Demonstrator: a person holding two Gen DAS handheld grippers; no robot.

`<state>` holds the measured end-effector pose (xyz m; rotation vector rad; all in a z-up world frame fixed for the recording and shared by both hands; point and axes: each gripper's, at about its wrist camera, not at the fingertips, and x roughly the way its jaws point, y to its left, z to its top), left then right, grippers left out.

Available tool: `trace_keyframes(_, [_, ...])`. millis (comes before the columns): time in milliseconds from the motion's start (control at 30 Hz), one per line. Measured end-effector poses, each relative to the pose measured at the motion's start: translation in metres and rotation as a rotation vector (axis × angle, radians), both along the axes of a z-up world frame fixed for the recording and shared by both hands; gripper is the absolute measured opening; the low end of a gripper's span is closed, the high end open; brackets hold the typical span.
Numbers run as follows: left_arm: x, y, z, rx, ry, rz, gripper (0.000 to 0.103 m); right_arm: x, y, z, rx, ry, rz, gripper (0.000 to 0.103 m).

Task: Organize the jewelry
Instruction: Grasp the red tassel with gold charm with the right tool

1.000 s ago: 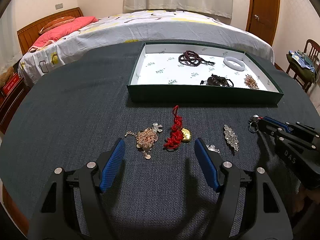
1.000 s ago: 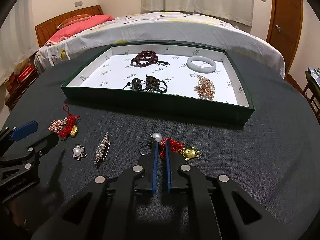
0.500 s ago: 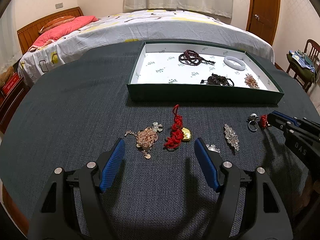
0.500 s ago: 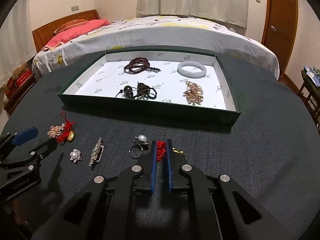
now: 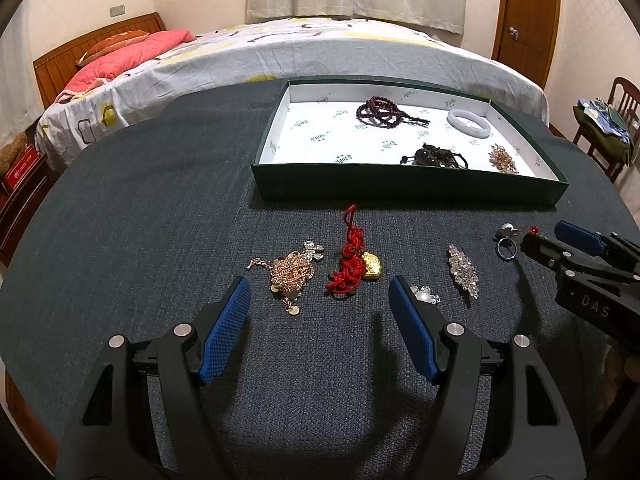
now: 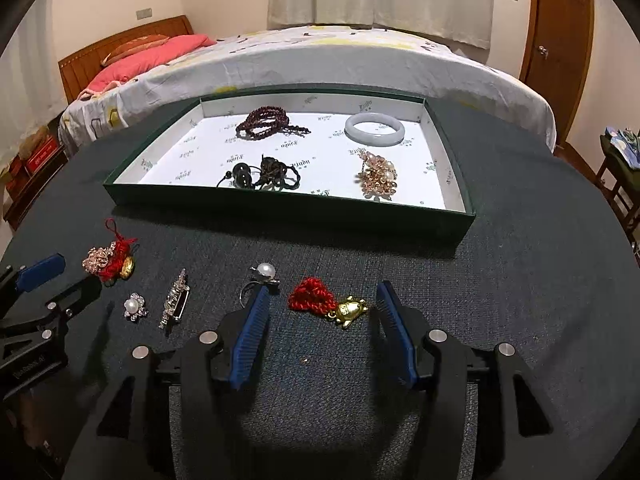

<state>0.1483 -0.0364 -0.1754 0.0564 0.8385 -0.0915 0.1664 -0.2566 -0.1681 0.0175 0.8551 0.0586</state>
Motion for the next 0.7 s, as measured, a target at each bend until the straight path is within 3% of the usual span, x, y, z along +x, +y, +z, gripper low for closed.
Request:
trace_keyframes(333, [0.0,-0.001,0.0,0.002,0.003,-0.005,0.07,0.01,-0.004,-0.007,-0.002,0.036,-0.005,0.055])
trace_keyframes(400, [-0.001,-0.001,0.0,0.003,0.001,-0.007,0.07,0.009,-0.006,-0.005,0.0,0.033,-0.015,0.05])
trace_keyframes(467, [-0.001,-0.001,0.0,0.002,0.001,-0.006,0.07,0.008,-0.009,-0.004,0.005,0.03,-0.023,0.038])
trace_keyframes(567, [-0.001,-0.001,0.001,0.002,0.003,-0.006,0.07,0.006,-0.014,-0.003,0.012,0.028,-0.032,0.028])
trace_keyframes(700, [-0.001,-0.002,0.001,0.005,0.0,-0.008,0.07,0.004,-0.018,-0.005,0.025,0.025,-0.037,0.022])
